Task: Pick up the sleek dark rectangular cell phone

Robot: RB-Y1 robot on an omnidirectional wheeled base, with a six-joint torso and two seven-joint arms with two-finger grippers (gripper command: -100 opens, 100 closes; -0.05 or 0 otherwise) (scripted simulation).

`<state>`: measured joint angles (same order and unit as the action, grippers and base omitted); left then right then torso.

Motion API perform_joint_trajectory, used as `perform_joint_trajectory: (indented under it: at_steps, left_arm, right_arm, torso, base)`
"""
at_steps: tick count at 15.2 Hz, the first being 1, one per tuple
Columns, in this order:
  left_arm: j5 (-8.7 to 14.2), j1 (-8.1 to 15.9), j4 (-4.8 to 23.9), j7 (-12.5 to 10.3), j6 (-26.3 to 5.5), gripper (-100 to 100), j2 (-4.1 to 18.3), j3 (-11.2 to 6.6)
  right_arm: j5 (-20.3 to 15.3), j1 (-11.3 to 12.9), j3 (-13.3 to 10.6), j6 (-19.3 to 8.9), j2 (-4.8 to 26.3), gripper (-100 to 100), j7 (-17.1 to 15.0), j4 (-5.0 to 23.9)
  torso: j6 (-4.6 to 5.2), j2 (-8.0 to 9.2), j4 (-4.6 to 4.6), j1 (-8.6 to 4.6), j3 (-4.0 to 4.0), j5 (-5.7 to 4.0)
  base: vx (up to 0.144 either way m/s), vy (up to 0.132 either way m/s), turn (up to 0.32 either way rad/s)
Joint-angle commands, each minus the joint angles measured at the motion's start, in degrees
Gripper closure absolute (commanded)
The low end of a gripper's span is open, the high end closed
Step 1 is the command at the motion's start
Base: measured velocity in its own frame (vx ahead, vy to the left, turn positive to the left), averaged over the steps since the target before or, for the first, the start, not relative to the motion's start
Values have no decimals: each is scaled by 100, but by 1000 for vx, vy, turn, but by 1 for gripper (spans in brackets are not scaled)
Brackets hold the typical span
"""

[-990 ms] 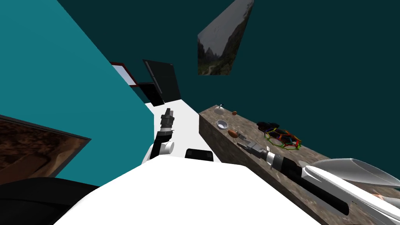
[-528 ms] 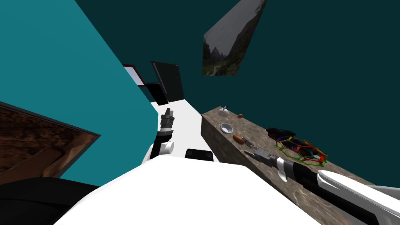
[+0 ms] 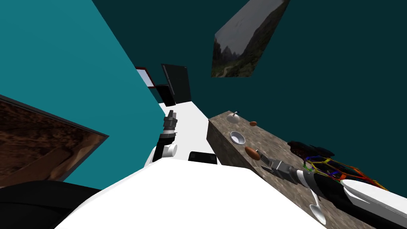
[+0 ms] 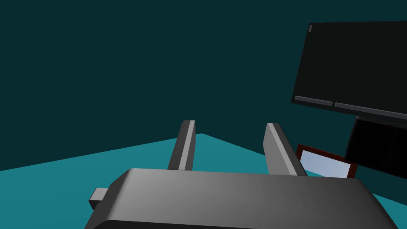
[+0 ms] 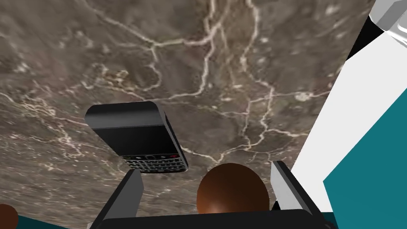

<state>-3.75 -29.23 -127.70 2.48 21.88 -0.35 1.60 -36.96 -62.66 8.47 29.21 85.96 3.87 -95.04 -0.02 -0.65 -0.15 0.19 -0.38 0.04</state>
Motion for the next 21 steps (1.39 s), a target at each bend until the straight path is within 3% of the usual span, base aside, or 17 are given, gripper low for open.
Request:
perform_joint_trajectory:
  at_steps: [1, 2, 5, 14, 18, 21]
  left_arm:
    - [0, 0, 0, 0, 0, 0, 0, 0]
    - [0, 0, 0, 0, 0, 0, 0, 0]
    - [0, 0, 0, 0, 0, 0, 0, 0]
    - [0, 0, 0, 0, 0, 0, 0, 0]
    - [0, 1, 0, 0, 0, 0, 0, 0]
    - [0, 1, 0, 0, 0, 0, 0, 0]
  right_arm:
    - [-205, -283, 39, -25, 199, -100, 14, 194]
    - [-205, -283, 39, -25, 199, -100, 14, 194]
    - [-474, -647, 69, -58, 426, -100, 8, 422]
    - [-964, -1422, 27, -89, 714, -100, -16, 783]
    - [-1070, -1598, -2, -91, 763, -100, -25, 859]
    - [-1110, -1382, -324, -278, 503, -100, 59, 809]
  torso:
    - [0, 0, 0, 0, 0, 0]
    - [-1, 1, 0, -3, 1, 0]
    - [0, 0, 0, 1, 0, 0]
    - [2, 16, 4, 9, 9, 2]
    - [3, 29, 7, 7, 17, 1]
    - [3, 42, 10, -6, 25, -2]
  base:
    - [118, 27, 134]
    - [113, 22, 117]
    - [128, 36, 123]
    - [98, 38, 87]
    - [66, 33, 35]
    - [32, -9, 76]
